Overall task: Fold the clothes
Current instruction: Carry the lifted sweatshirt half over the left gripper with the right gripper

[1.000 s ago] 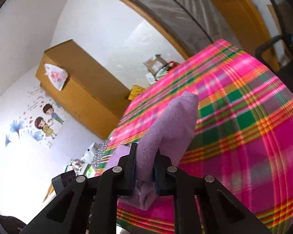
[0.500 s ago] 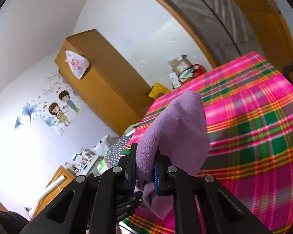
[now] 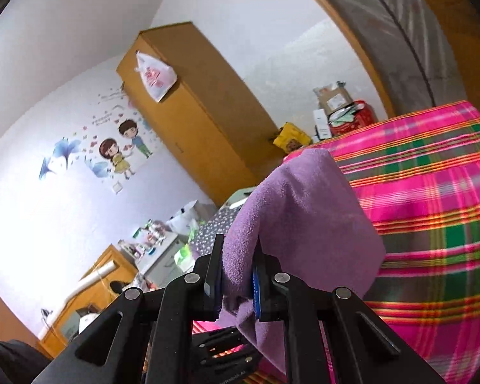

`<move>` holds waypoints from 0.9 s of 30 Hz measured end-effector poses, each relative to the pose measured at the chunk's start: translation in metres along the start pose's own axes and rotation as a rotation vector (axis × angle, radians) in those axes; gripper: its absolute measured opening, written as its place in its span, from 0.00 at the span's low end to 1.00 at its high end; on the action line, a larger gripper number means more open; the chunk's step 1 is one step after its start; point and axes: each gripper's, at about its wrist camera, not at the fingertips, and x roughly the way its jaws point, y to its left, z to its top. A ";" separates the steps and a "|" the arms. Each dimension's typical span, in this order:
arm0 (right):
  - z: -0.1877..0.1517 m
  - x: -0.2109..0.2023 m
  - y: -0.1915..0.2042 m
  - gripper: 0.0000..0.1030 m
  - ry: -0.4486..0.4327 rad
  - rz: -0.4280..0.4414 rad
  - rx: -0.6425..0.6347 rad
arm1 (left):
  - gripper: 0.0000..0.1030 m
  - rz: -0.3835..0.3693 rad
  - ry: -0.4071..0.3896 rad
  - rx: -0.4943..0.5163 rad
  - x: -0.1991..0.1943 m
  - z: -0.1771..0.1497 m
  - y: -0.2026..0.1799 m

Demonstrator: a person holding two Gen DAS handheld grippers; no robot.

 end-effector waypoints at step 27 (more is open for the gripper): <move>0.003 0.024 0.003 0.14 0.016 -0.014 0.024 | 0.09 -0.088 0.050 0.029 0.027 0.003 -0.008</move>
